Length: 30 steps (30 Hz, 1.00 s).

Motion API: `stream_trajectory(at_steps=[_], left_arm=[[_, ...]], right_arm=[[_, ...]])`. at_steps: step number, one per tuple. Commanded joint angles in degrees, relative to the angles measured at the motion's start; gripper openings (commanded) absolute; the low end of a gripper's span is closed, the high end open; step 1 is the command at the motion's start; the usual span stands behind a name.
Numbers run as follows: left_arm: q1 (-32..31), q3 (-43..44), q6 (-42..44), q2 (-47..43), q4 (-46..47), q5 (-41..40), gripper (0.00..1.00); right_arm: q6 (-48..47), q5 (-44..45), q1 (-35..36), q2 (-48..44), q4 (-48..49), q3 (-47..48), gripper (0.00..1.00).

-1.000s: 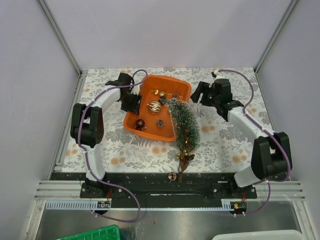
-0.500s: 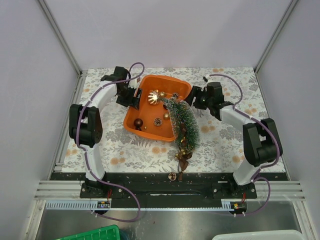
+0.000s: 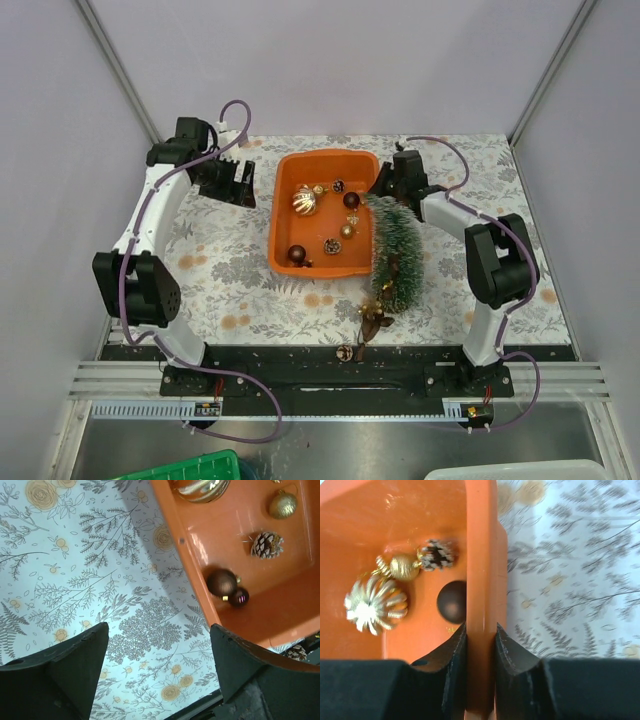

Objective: Decorate the small christmas tree

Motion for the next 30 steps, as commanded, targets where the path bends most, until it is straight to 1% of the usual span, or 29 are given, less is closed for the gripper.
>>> stream_trajectory(at_steps=[1,4,7,13,15,18,23,27,30], left_arm=[[0.0,-1.5,2.7,-5.7,-1.9,3.1,0.86],[0.1,-3.6,3.5,-7.8,-1.6,2.5,0.86],[0.7,-5.5,4.2,-9.4,-1.0,2.5,0.86],[1.2,-5.6,4.9,-10.7,-1.5,4.6,0.86],[1.2,-5.5,5.1,-11.0,-1.9,5.6,0.86],[1.2,-5.2,5.4,-11.1,-2.4,6.2,0.86],[1.3,-5.5,6.0,-11.2,-2.5,6.8,0.86],[1.2,-5.3,6.0,-11.2,-2.5,7.2,0.86],[1.2,-4.4,5.9,-10.9,-2.4,7.6,0.86]], right_arm=[[-3.0,14.9,-3.7,0.1,2.8,4.5,0.05],[-1.7,17.7,-6.0,-0.5,4.3,4.3,0.05],[-1.9,23.2,-6.9,-1.4,5.5,3.3,0.06],[-3.2,33.9,-8.8,-4.0,7.0,-0.2,0.08],[-3.2,36.1,-10.2,-5.6,7.6,-2.3,0.08],[-2.3,37.3,-14.2,-9.3,7.2,-5.3,0.08],[-1.6,38.6,-21.0,-17.4,3.8,-11.5,0.08],[0.5,40.0,-23.6,-25.1,0.9,-18.9,0.07],[5.6,38.1,-23.6,-29.5,-5.3,-23.1,0.11]])
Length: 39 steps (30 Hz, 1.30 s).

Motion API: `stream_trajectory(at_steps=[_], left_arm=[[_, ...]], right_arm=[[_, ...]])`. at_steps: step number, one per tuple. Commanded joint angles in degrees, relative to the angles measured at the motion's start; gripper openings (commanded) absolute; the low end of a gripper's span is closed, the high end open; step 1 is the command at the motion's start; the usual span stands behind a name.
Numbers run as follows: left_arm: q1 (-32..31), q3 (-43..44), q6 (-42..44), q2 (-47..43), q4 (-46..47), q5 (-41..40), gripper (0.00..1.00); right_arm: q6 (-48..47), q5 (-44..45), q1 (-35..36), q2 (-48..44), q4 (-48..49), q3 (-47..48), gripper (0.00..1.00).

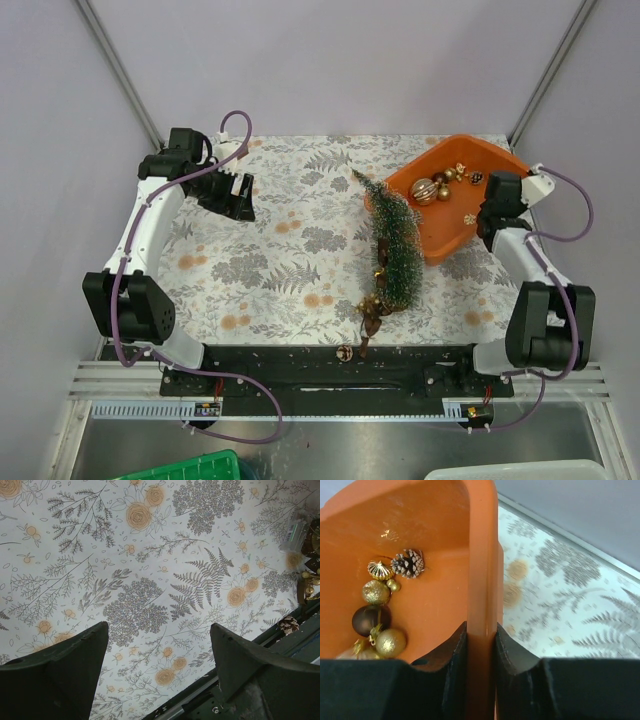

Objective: Decorate the small christmas tree

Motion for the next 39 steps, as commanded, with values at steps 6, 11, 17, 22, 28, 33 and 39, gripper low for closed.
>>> stream_trajectory(at_steps=[6,11,17,22,28,33,39], left_arm=[[0.3,2.6,0.3,-2.2,0.0,3.1,0.86],[0.3,2.1,0.3,-2.7,0.0,3.3,0.86],[0.3,1.6,0.1,-3.0,0.2,3.1,0.86],[0.3,0.8,0.1,-3.6,0.4,3.1,0.86],[0.3,0.0,0.6,-4.3,0.3,2.8,0.86],[0.3,0.3,1.0,-4.2,-0.1,3.0,0.86],[0.3,-0.3,1.6,-4.2,-0.3,3.4,0.86]], right_arm=[[11.6,-9.4,0.9,-13.7,-15.4,-11.7,0.48],[13.0,-15.2,0.9,-23.3,-20.4,-15.6,0.83],[12.6,-18.2,0.9,-31.1,-25.0,-11.8,0.73],[8.1,-19.7,0.9,-24.7,-20.8,-4.4,0.7],[4.7,-19.2,0.9,-9.4,-15.5,5.6,0.73],[4.3,-21.2,0.9,6.2,-15.1,14.3,0.73],[3.9,-23.8,0.9,18.9,-18.1,21.8,0.7]])
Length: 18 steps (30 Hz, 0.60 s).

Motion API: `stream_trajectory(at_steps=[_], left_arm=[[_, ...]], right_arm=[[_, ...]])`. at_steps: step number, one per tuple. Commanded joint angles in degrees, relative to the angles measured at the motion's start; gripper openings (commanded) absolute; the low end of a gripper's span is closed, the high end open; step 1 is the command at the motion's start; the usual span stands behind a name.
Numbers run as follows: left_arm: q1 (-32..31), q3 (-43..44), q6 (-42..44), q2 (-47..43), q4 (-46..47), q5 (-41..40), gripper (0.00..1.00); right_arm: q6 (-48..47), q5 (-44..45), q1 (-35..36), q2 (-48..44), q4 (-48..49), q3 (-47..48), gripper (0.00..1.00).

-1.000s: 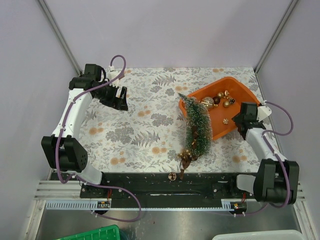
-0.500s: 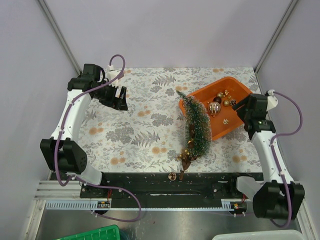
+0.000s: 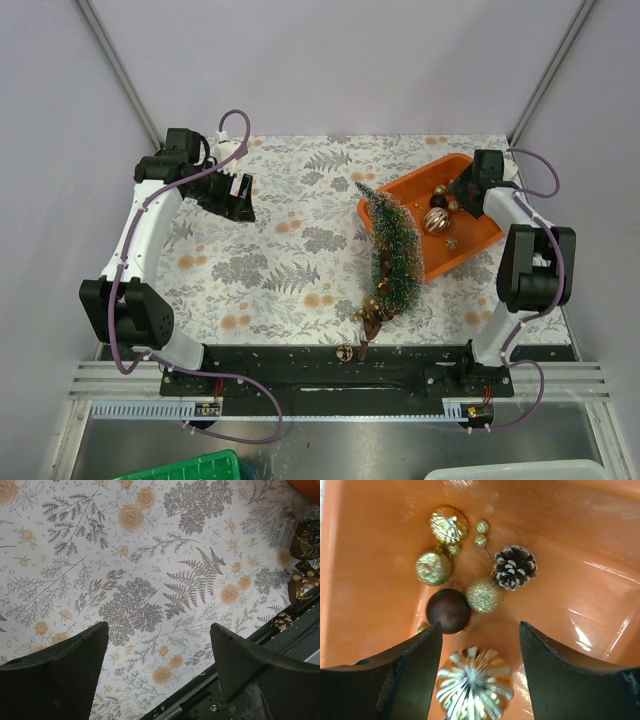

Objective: Decorate the small christmas tree

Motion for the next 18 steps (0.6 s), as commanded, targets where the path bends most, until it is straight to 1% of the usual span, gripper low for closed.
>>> stream_trajectory(at_steps=[1,7,11,15,18], left_arm=[[0.3,-0.2,1.2,-2.3,0.6,1.9,0.86],[0.3,1.2,0.2,-1.8,0.4,4.1,0.86],[-0.8,3.9,-1.5,-2.6,0.2,11.5,0.86],[-7.3,6.9,-2.0,-2.6,0.4,13.2,0.87],[-12.7,10.0,-3.8,-0.6,2.0,13.7,0.88]], right_arm=[[-1.1,-1.6,0.3,3.5,-1.3,4.3,0.69],[-0.7,-2.3,0.3,7.4,-1.2,5.6,0.65],[-0.7,-1.9,0.3,9.2,-1.1,6.4,0.62],[-0.8,-2.0,0.3,10.8,-1.7,7.6,0.59],[-0.9,-2.5,0.3,11.0,-2.8,7.6,0.58]])
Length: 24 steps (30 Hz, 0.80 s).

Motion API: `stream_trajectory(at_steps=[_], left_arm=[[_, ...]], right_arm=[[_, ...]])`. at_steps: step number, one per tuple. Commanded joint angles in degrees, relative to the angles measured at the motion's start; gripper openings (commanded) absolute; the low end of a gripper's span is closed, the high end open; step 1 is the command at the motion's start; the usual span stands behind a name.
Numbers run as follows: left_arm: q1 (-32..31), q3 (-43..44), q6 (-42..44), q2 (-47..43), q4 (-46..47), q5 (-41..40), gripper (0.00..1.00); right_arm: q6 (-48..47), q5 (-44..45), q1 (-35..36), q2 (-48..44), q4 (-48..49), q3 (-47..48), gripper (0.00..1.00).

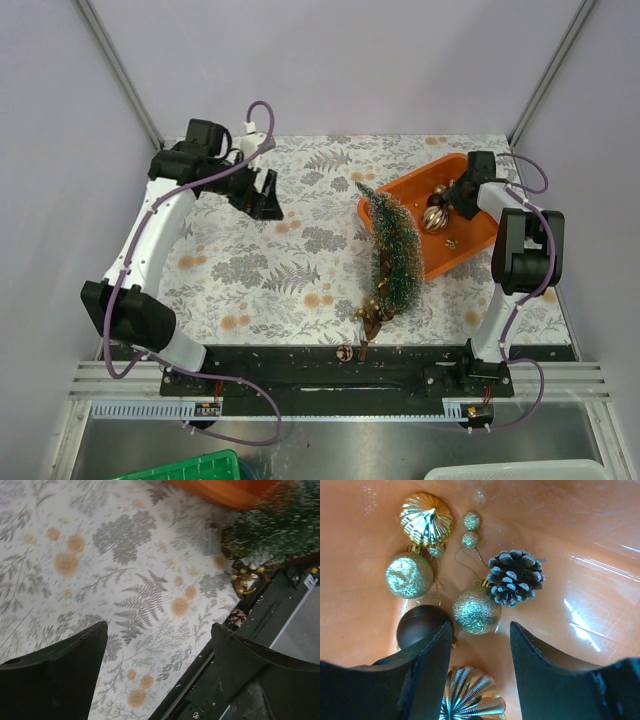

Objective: Decorate the small christmas tree

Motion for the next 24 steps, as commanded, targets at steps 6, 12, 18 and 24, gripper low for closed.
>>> stream_trajectory(at_steps=[6,12,18,24], left_arm=[[-12.5,9.0,-7.1,3.7,10.0,11.7,0.99],[-16.1,5.5,-16.5,3.7,26.4,16.6,0.99],[-19.4,-3.0,-26.9,2.5,44.3,21.2,0.99],[-21.0,-6.3,-38.1,4.6,57.0,25.7,0.99]], right_arm=[[-0.9,-0.3,0.3,-0.6,-0.5,1.2,0.53],[-0.9,-1.4,0.3,-1.8,-0.6,0.8,0.35],[0.6,-4.9,0.3,-15.2,0.6,-6.0,0.27],[1.9,-9.1,0.3,-35.0,-0.3,-12.8,0.26]])
